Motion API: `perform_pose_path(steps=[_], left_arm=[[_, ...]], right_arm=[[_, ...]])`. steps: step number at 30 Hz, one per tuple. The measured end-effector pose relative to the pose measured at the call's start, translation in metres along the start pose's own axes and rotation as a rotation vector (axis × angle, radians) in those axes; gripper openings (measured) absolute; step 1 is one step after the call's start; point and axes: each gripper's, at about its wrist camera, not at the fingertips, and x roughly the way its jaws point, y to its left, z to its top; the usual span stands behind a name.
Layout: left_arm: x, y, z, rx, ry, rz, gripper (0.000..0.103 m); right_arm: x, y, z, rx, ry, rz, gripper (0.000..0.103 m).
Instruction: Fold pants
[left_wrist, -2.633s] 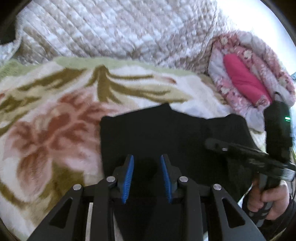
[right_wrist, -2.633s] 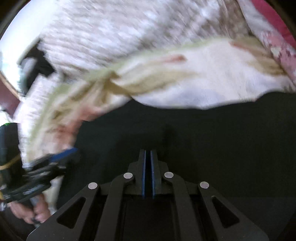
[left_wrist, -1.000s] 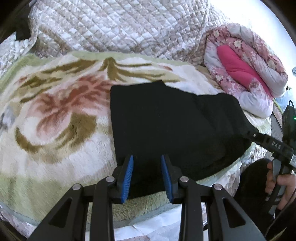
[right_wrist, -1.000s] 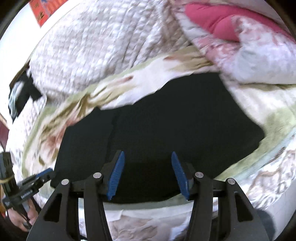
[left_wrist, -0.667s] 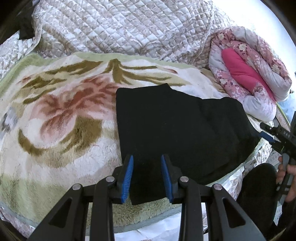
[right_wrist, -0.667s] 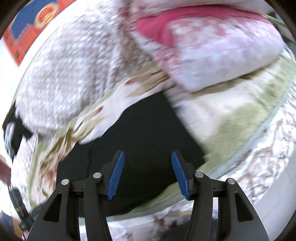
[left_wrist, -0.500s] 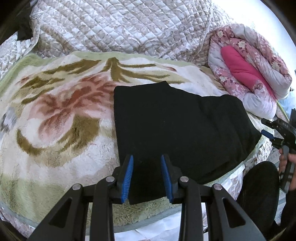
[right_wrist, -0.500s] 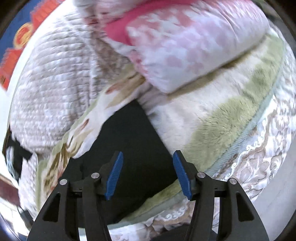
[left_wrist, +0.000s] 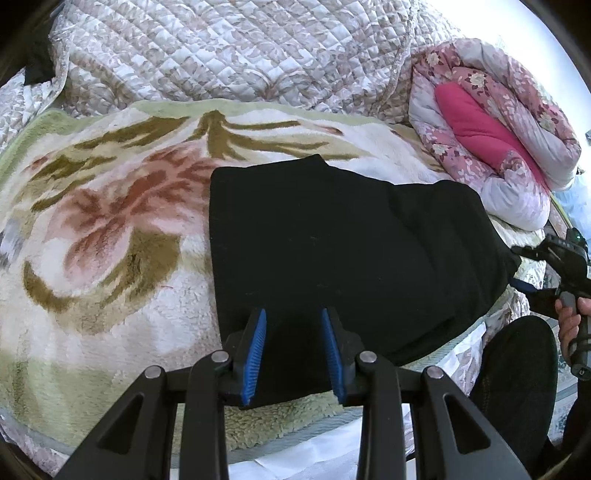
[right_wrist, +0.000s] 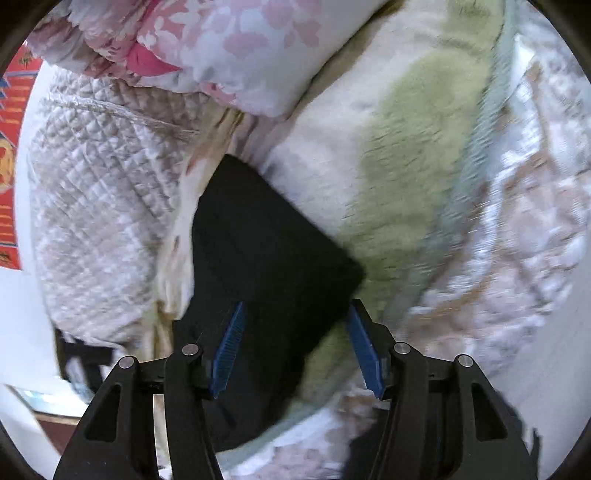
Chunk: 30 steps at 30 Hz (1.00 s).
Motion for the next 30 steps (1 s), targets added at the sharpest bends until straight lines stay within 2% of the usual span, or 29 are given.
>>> perform_pose_path(steps=[7,11,13,14,16,22,26,30], left_arm=[[0.0,0.001,0.0,-0.004,0.0,0.003,0.034],[0.003,0.003,0.0,-0.017,0.006,0.001,0.034],[0.003,0.002,0.0,-0.014,0.003,-0.001,0.034],[0.002,0.001,0.0,-0.013,0.002,-0.002,0.034],[0.0,0.002,0.0,-0.012,-0.002,-0.003,0.034],[-0.007,0.014,0.001,-0.044,-0.027,0.008,0.034],[-0.012,0.025,0.003,-0.075,-0.045,0.015,0.034],[-0.021,0.04,0.002,-0.11,-0.068,0.026,0.034]], right_arm=[[-0.001,0.001,-0.001,-0.002,-0.129,0.089,0.058],[0.007,-0.005,0.006,0.056,-0.111,0.054,0.053],[0.005,0.006,0.006,0.014,-0.13,0.037,0.039],[0.003,0.009,0.005,0.003,-0.137,0.045,0.023],[-0.002,0.016,0.003,-0.029,-0.157,0.062,0.022],[-0.022,0.07,-0.011,-0.24,-0.179,0.121,0.021],[-0.025,0.134,-0.034,-0.446,-0.14,0.17,0.021],[-0.009,0.189,-0.07,-0.632,-0.077,0.198,0.021]])
